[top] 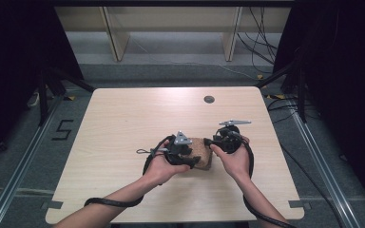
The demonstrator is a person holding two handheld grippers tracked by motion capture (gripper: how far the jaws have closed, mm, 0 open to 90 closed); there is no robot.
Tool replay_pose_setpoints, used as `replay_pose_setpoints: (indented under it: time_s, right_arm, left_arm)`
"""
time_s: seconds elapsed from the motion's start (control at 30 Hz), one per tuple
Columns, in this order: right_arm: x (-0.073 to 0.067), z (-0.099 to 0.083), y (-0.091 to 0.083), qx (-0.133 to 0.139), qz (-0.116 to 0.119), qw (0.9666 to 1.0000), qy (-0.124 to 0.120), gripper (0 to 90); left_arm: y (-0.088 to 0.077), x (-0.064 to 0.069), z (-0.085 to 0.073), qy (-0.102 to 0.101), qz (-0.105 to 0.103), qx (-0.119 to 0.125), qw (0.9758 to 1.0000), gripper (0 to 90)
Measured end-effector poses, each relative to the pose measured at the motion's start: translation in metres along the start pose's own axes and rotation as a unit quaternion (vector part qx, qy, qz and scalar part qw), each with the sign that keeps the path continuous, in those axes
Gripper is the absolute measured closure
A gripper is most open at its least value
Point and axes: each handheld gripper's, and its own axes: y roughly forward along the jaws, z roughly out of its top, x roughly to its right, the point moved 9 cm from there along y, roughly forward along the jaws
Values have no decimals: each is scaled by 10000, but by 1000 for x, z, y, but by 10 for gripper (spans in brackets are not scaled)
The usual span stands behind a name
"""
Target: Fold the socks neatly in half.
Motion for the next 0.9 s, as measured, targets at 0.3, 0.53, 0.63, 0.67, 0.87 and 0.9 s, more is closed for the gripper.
replay_pose_setpoints:
  time_s: [0.3, 0.53, 0.63, 0.67, 0.87, 0.9]
  right_arm:
    - [-4, 6, 1, 131, 70, 9999, -6, 498]
    - [-5, 7, 0, 131, 16, 9999, -66, 486]
    - [-9, 8, 0, 113, 108, 9999, -7, 485]
    - [-9, 7, 0, 59, 97, 9999, 12, 489]
    - [-9, 2, 1, -140, 75, 9999, 41, 531]
    - [-10, 0, 0, -231, 58, 9996, 140, 542]
  left_arm:
    - [-4, -1, 6, 36, -18, 103, 9999, 508]
    - [-6, 3, 9, 42, -33, 163, 9999, 503]
    - [-5, 3, 9, 80, -55, 138, 9999, 502]
    - [-4, 4, 9, 87, -70, 124, 9999, 504]
    - [10, 9, 1, 41, -208, -32, 9998, 512]
    - [13, 11, -1, 18, -256, -61, 9997, 514]
